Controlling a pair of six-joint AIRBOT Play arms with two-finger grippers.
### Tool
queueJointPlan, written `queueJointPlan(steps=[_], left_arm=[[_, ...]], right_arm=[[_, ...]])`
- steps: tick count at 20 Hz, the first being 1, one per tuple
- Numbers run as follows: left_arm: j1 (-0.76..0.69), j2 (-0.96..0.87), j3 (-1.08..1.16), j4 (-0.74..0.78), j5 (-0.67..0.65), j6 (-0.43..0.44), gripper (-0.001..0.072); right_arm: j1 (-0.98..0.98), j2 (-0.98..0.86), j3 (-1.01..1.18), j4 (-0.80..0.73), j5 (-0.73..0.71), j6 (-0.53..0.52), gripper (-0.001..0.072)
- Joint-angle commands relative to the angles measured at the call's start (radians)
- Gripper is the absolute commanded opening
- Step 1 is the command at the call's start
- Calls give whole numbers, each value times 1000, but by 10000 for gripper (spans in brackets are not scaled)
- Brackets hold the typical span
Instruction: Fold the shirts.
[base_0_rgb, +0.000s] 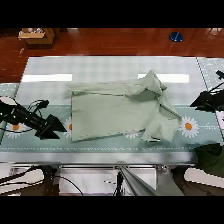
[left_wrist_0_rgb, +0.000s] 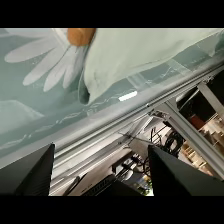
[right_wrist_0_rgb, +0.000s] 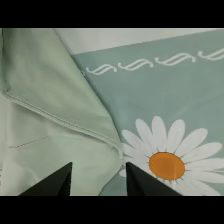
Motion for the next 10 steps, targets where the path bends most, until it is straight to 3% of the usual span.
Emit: queueJointPlan(steps=[1, 8, 9, 10], left_arm=[[-31, 9, -86, -13, 100, -18, 661], [-215, 9, -86, -16, 299, -113, 649], [-238, 9, -85, -20, 328, -119, 583], [-259, 9, -85, -21, 361, -129, 464]], right_arm=[[-32, 15, -49, 63, -17, -24, 431], [-31, 15, -49, 85, -22, -27, 431], [-31, 15, -49, 85, -21, -27, 431], [-32, 16, -49, 85, -21, -27, 431]])
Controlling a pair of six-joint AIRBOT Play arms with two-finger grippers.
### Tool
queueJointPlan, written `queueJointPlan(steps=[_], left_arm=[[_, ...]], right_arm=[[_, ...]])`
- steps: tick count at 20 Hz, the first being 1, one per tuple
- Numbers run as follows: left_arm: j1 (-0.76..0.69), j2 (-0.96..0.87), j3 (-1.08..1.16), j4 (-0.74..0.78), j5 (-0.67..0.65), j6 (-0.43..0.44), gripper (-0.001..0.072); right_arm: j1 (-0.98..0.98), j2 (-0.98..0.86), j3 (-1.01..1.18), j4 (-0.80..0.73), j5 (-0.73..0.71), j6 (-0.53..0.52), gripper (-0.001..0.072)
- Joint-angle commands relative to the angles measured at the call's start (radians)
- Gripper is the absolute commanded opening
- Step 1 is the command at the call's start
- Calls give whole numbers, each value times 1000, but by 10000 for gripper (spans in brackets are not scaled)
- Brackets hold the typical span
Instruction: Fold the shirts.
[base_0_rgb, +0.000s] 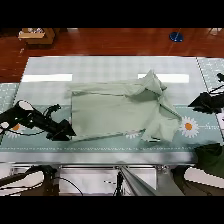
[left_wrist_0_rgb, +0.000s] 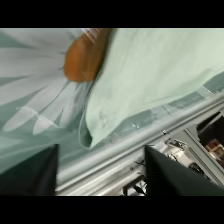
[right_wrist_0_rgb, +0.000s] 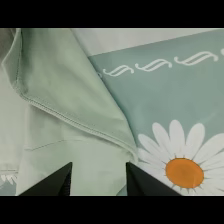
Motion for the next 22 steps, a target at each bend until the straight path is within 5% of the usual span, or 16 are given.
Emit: queueJointPlan(steps=[1, 4, 9, 14, 22], left_arm=[[-84, 0, -3, -2, 156, -68, 450], [-122, 0, -3, -69, 232, -112, 442], [-135, -4, -3, -64, 244, -114, 31], [-133, -3, -3, -61, 150, -15, 23], [-134, -3, -3, -62, 145, 5, 23]], right_arm=[[-1, 1, -2, 7, 0, -2, 430], [-1, 22, -2, 7, -5, -1, 431], [-2, 60, -2, 1, -2, -1, 510], [-54, 60, -85, -43, 11, -3, 510], [-88, 58, -274, -5, -159, -100, 523]])
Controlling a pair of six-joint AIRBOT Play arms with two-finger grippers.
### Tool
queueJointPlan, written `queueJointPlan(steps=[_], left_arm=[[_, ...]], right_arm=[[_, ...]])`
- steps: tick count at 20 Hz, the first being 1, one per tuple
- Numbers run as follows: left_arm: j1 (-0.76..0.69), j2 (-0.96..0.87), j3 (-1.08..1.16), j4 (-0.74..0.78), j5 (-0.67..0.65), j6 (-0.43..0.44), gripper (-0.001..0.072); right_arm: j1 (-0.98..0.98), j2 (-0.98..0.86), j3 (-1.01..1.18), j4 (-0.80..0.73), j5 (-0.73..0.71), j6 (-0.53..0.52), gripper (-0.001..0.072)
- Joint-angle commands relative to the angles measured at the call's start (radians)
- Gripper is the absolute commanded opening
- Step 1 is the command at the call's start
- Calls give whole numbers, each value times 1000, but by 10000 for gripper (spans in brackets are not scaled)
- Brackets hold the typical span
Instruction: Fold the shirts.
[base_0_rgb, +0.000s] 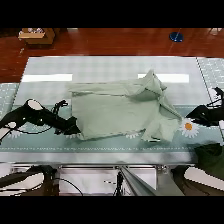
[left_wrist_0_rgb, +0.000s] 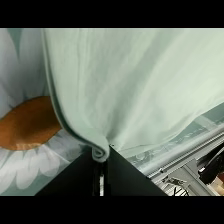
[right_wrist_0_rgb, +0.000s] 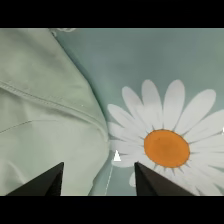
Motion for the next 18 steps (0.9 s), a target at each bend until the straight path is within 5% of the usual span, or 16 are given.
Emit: queueJointPlan(steps=[1, 9, 11, 15, 16, 18], left_arm=[[0, 1, 0, -6, -13, 13, 23], [0, 1, 1, -6, -20, 24, 23], [0, 1, 1, -11, -19, 24, 23], [0, 1, 1, -18, -13, 24, 23], [0, 1, 1, -18, -6, 24, 23], [0, 1, 2, -18, 0, 24, 23]], right_arm=[[-4, -3, -62, 14, -82, -27, 523], [-2, -5, -173, 159, -239, -121, 516], [-2, -6, -198, 153, -255, -122, 446], [-2, -13, -226, 159, -256, -127, 439], [-2, -31, -225, 165, -235, -127, 406], [-2, -68, -225, 186, -201, -140, 198]])
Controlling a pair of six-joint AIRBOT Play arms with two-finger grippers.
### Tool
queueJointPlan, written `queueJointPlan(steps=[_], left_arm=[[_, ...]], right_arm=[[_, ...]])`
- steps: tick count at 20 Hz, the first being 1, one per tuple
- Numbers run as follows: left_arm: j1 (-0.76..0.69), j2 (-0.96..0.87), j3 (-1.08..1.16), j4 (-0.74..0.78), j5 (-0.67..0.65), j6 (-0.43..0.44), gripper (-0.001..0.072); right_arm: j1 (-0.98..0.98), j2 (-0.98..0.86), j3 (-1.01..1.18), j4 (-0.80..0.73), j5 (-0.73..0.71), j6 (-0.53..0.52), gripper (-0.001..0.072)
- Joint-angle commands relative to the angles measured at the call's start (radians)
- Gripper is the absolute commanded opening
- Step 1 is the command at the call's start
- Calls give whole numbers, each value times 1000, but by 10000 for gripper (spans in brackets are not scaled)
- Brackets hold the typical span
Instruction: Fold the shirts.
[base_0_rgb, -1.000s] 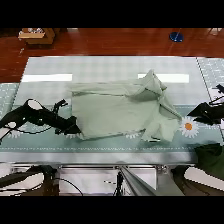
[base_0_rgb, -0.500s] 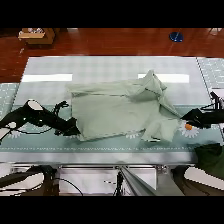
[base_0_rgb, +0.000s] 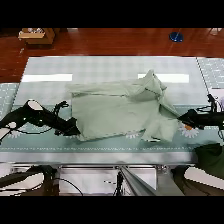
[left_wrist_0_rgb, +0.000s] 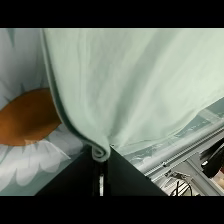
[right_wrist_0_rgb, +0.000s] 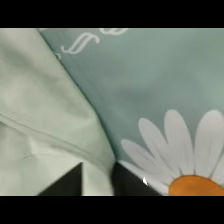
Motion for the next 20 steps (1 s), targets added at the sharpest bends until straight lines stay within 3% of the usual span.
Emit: queueJointPlan(steps=[1, 5, 8, 11, 13, 15, 18, 20], left_arm=[[0, 2, 2, -5, 10, 0, 23], [0, 109, 93, -56, -13, 75, 20], [26, 286, 300, -102, -13, 78, 20], [77, 444, 560, -101, 26, 74, 20], [130, 521, 734, -100, 88, 74, 21], [187, 568, 896, -93, 131, 75, 21], [264, 578, 1127, -78, 93, 75, 21], [288, 580, 1252, -66, 61, 74, 21]], right_arm=[[0, -35, -8, 21, 40, -13, 58], [0, 74, 66, 108, 177, -99, 29], [0, 260, 167, 377, 216, -122, 29], [0, 412, 265, 721, 150, -121, 29], [0, 501, 348, 843, 38, -98, 29], [-1, 557, 477, 846, -16, -32, 28], [-1, 579, 743, 838, -43, 81, 28], [-1, 579, 959, 736, -80, 181, 28]])
